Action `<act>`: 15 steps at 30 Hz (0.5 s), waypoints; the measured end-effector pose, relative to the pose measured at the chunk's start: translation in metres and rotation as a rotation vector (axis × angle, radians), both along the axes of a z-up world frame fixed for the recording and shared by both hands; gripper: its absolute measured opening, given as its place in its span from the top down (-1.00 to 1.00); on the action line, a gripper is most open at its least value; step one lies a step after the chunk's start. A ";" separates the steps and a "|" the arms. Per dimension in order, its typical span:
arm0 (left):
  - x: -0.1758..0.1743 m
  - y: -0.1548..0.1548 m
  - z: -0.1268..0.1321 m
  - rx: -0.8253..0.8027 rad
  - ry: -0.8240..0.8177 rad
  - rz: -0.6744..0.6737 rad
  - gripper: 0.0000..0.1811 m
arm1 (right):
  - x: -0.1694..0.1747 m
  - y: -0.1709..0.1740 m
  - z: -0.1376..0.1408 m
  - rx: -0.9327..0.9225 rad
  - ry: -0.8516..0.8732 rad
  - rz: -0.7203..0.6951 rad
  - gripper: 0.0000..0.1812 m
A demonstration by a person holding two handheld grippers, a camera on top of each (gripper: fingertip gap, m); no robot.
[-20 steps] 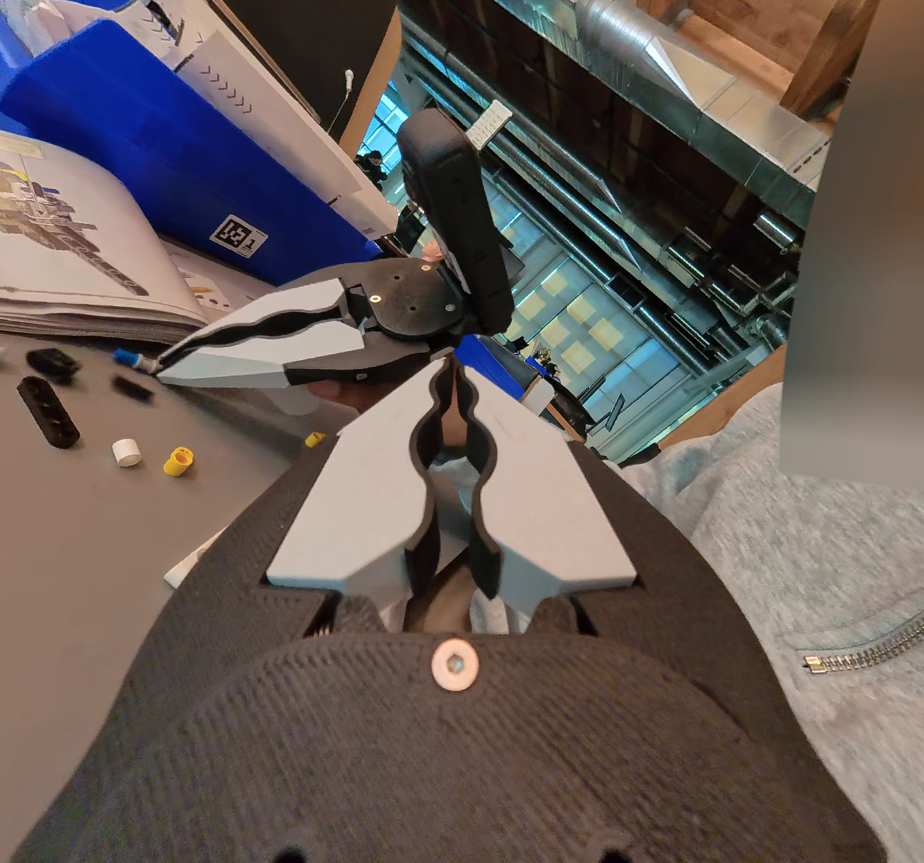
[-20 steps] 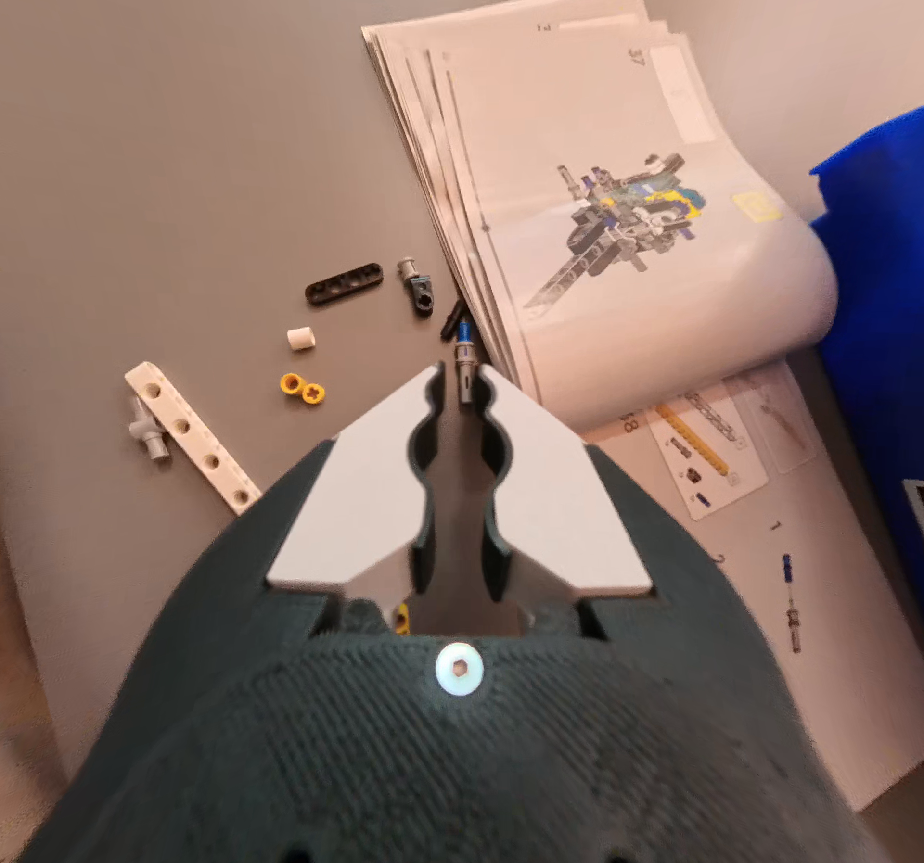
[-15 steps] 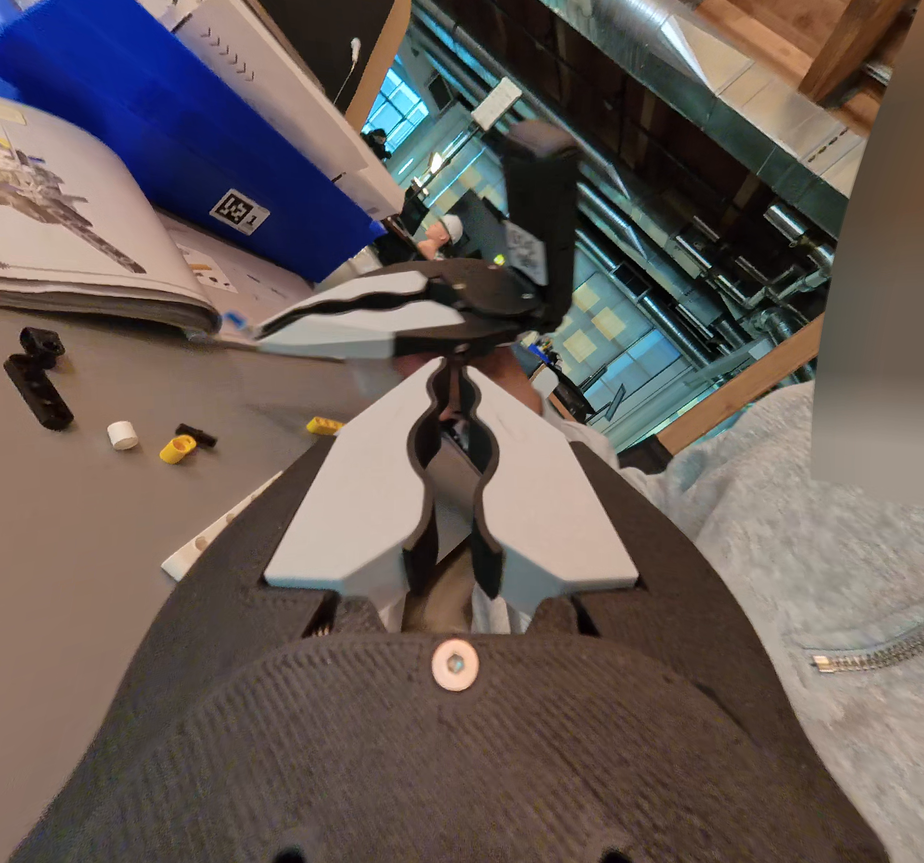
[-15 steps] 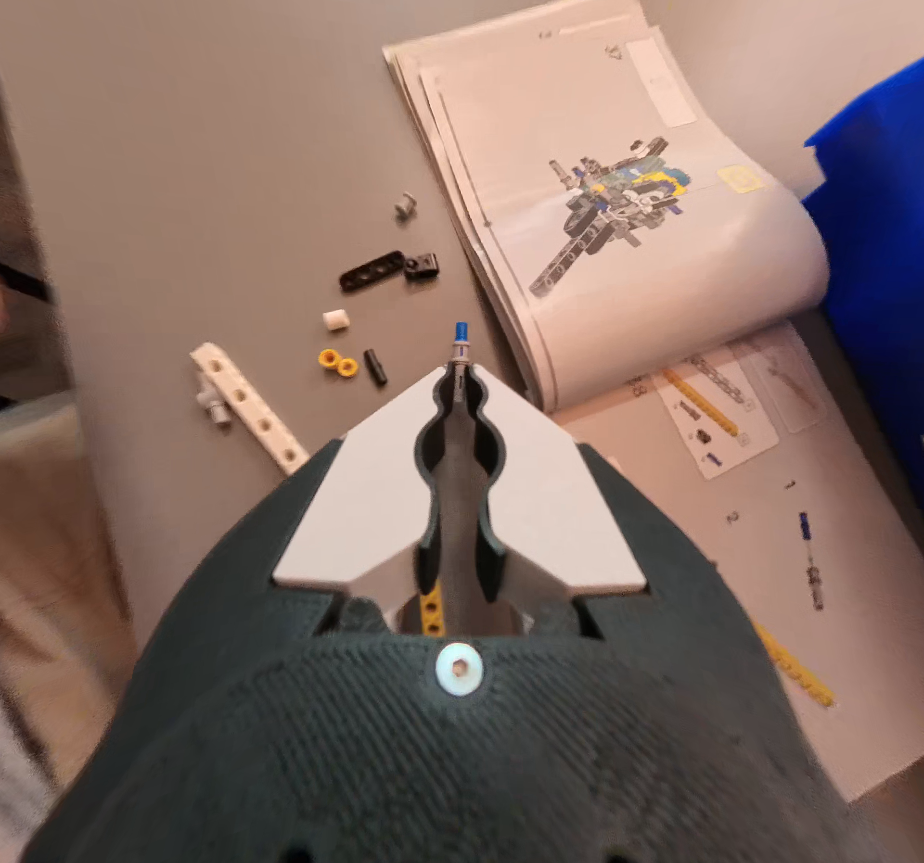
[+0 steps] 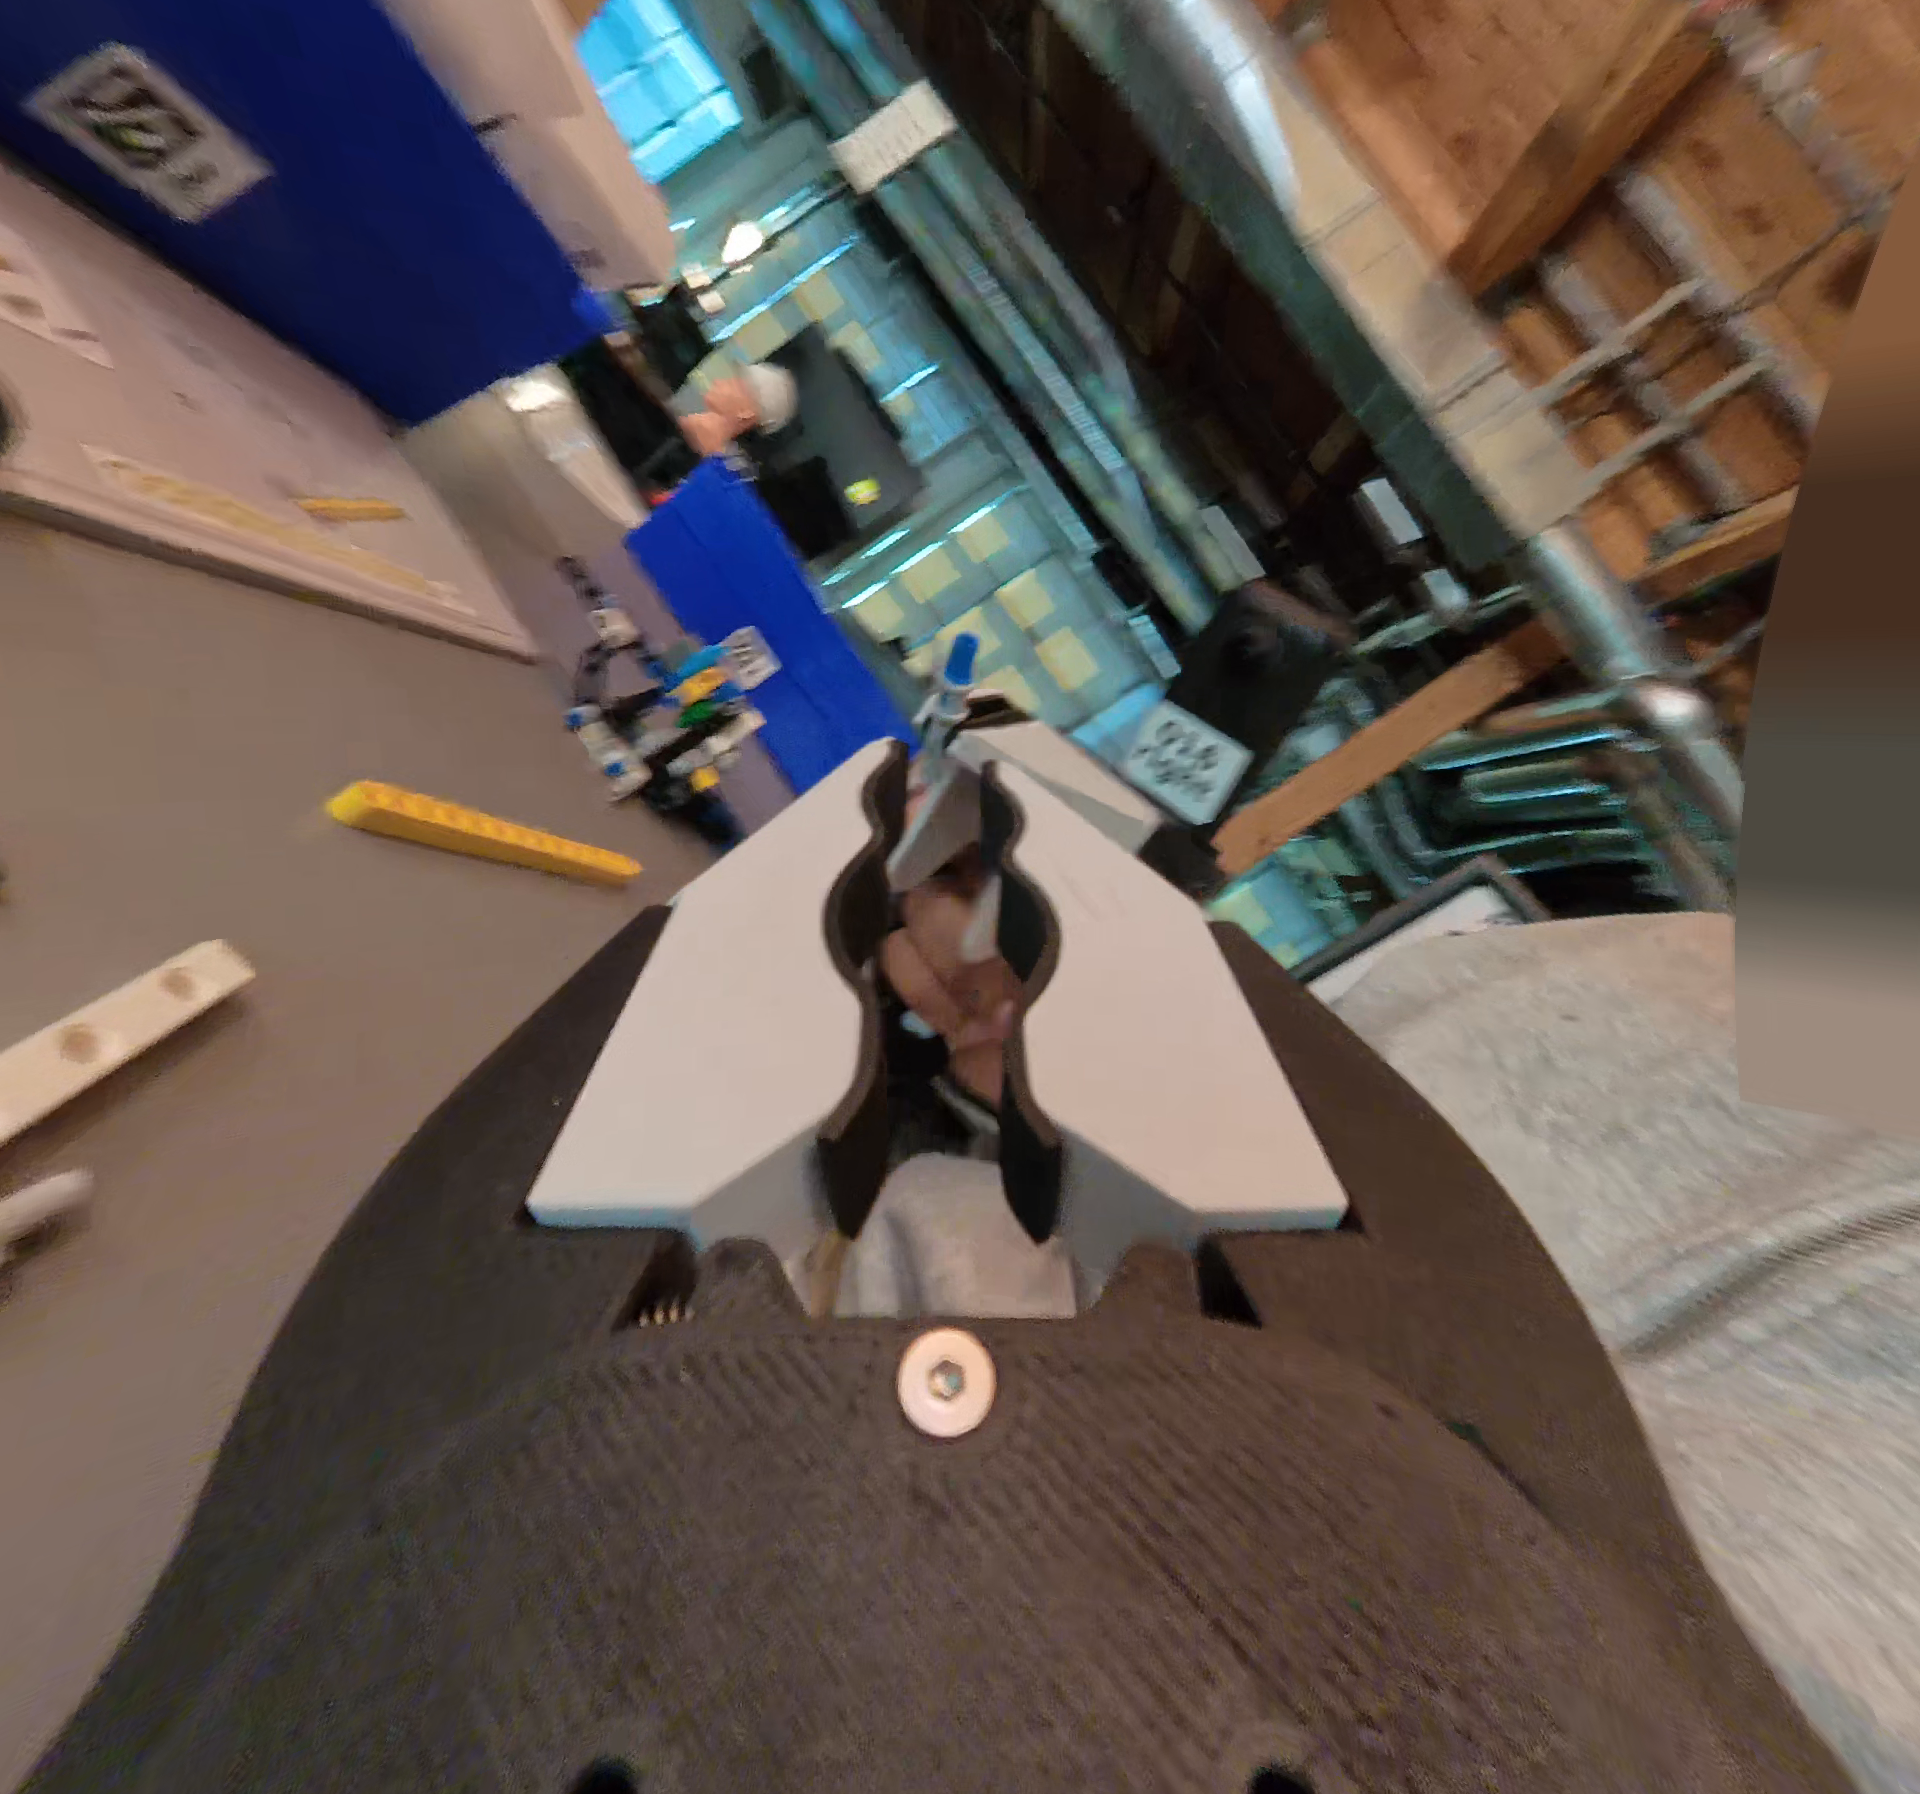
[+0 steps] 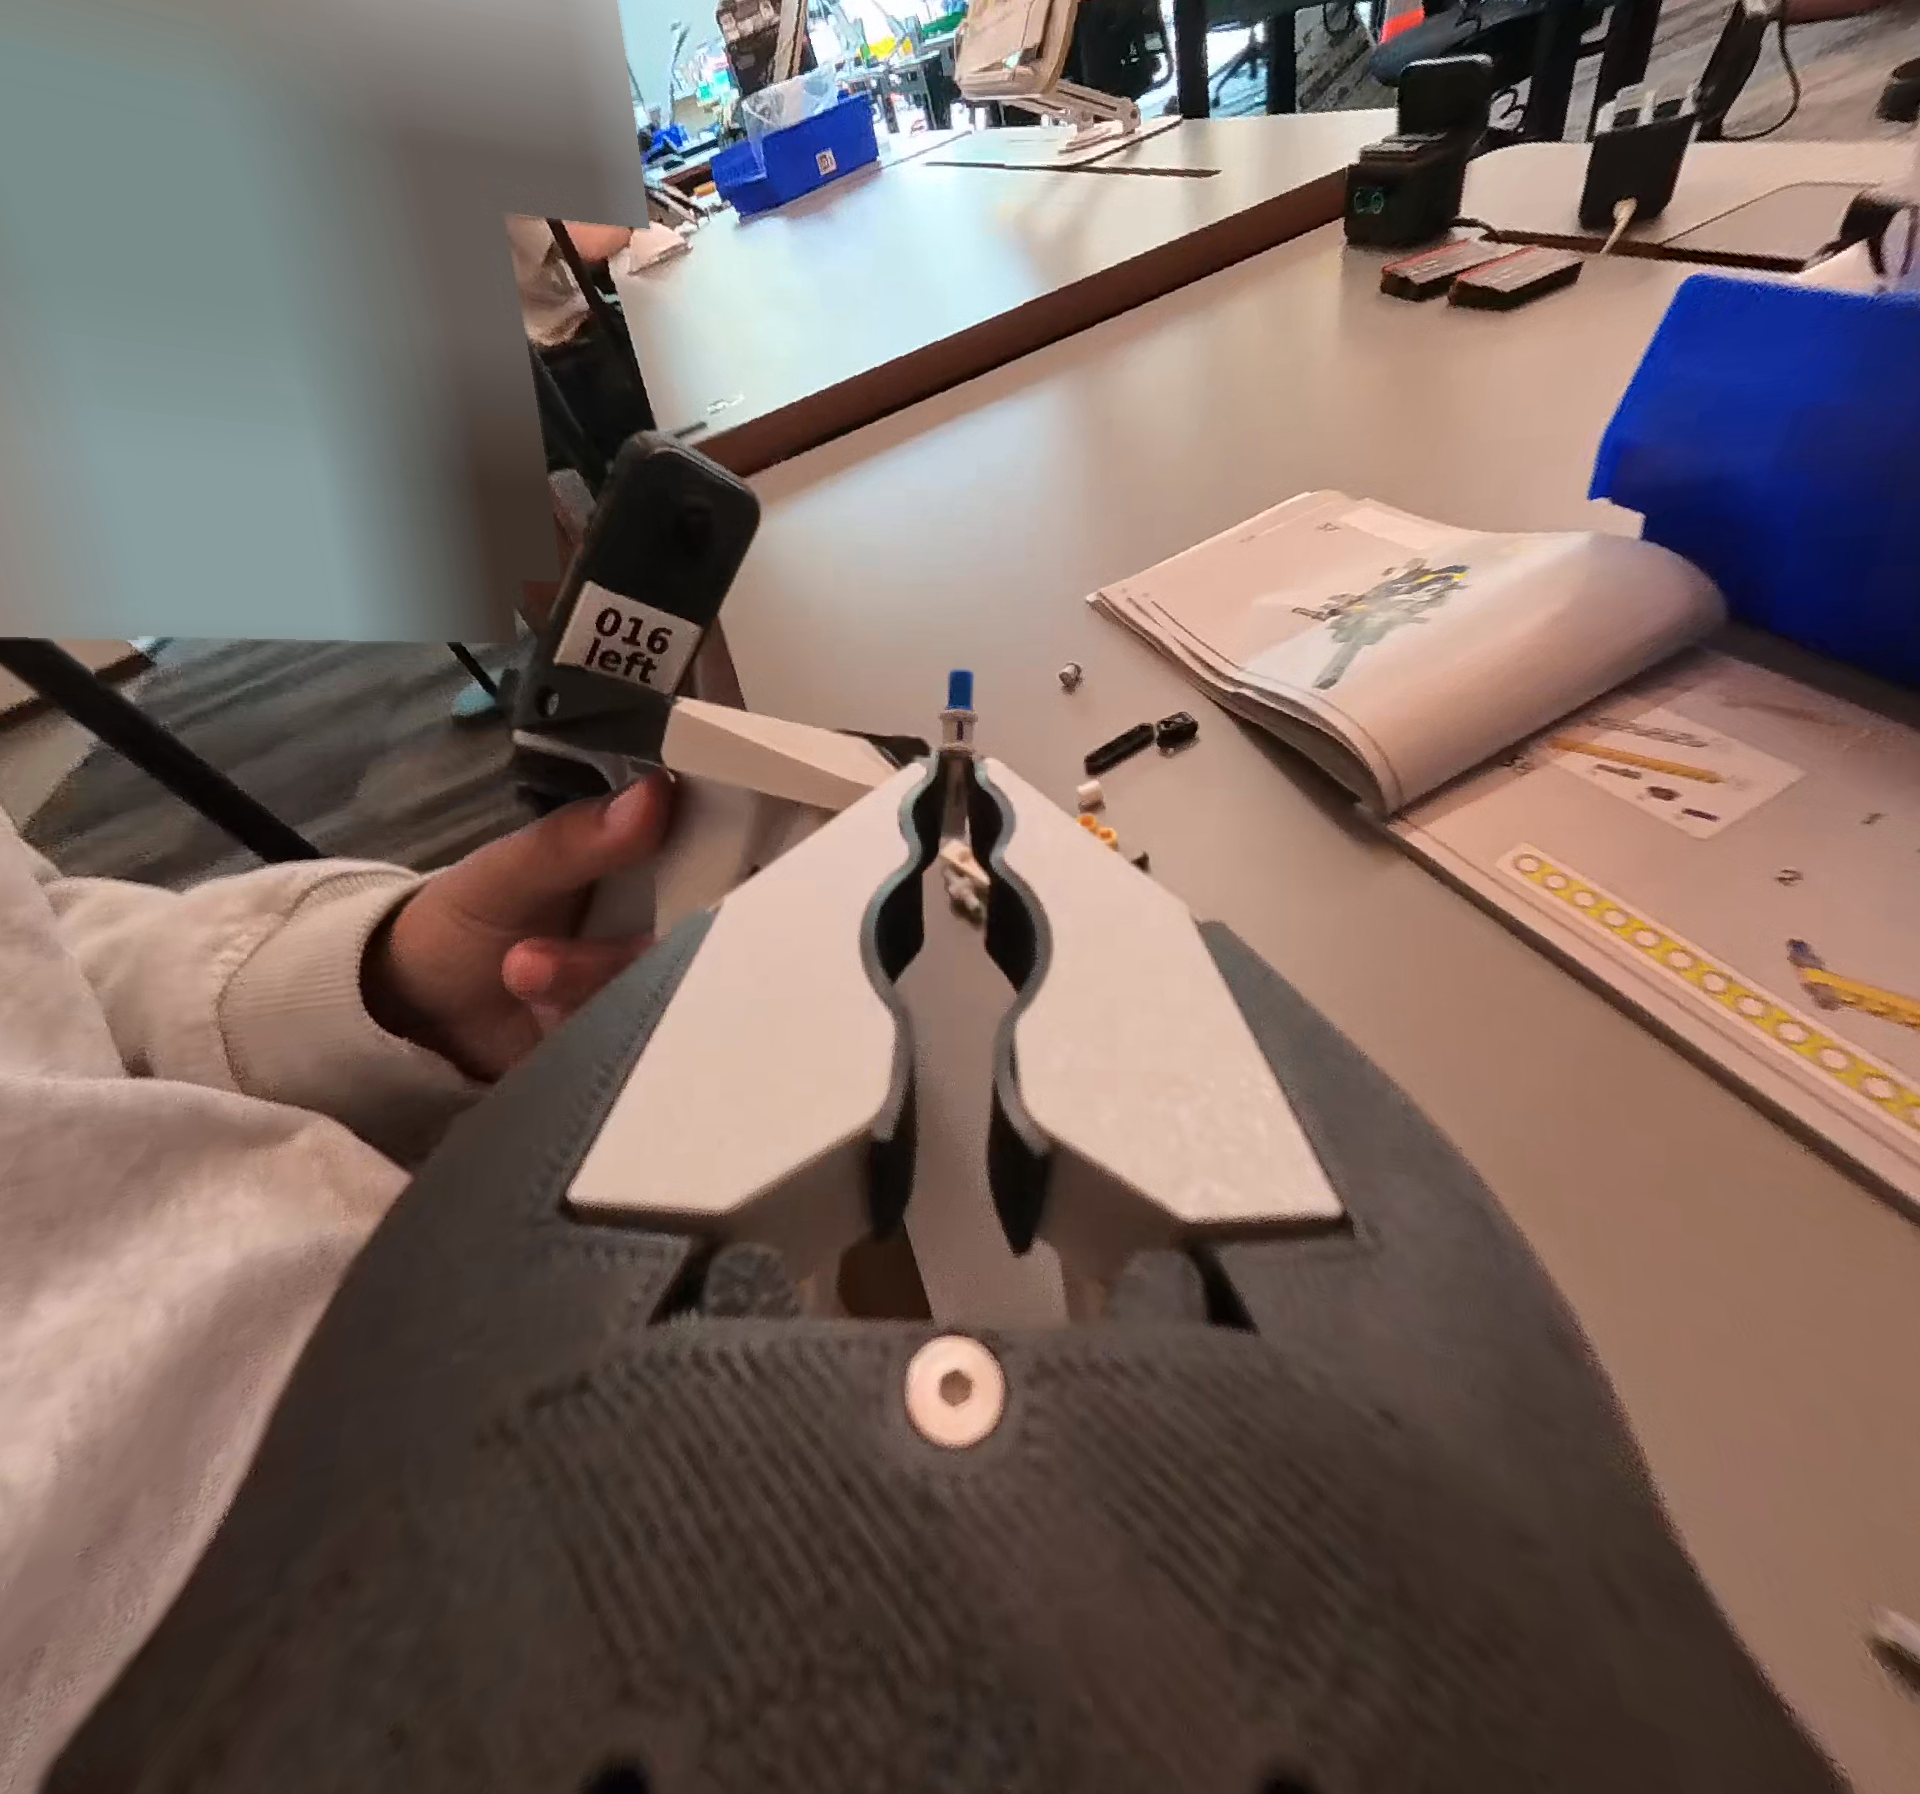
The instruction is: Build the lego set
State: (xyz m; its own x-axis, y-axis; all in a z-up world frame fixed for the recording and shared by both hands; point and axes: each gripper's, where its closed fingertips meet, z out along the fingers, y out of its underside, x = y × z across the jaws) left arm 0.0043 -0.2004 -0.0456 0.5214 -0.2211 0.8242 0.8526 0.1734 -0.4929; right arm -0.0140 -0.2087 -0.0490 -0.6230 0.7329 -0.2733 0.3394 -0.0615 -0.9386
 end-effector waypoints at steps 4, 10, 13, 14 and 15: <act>0.002 -0.005 0.009 0.077 -0.012 -0.013 0.79 | 0.016 0.011 0.008 0.008 0.056 -0.002 0.98; 0.023 0.006 0.008 0.032 0.080 -0.085 0.79 | 0.038 0.008 -0.005 -0.013 0.047 0.003 0.98; 0.027 0.008 0.009 0.044 0.085 -0.101 0.77 | 0.037 0.010 -0.002 -0.031 0.057 -0.008 0.98; 0.025 0.007 0.009 0.042 0.081 -0.094 0.80 | 0.037 0.011 -0.001 -0.044 0.057 -0.005 0.98; 0.024 0.007 0.008 0.038 0.078 -0.090 0.82 | 0.037 0.011 0.000 -0.057 0.054 -0.002 0.97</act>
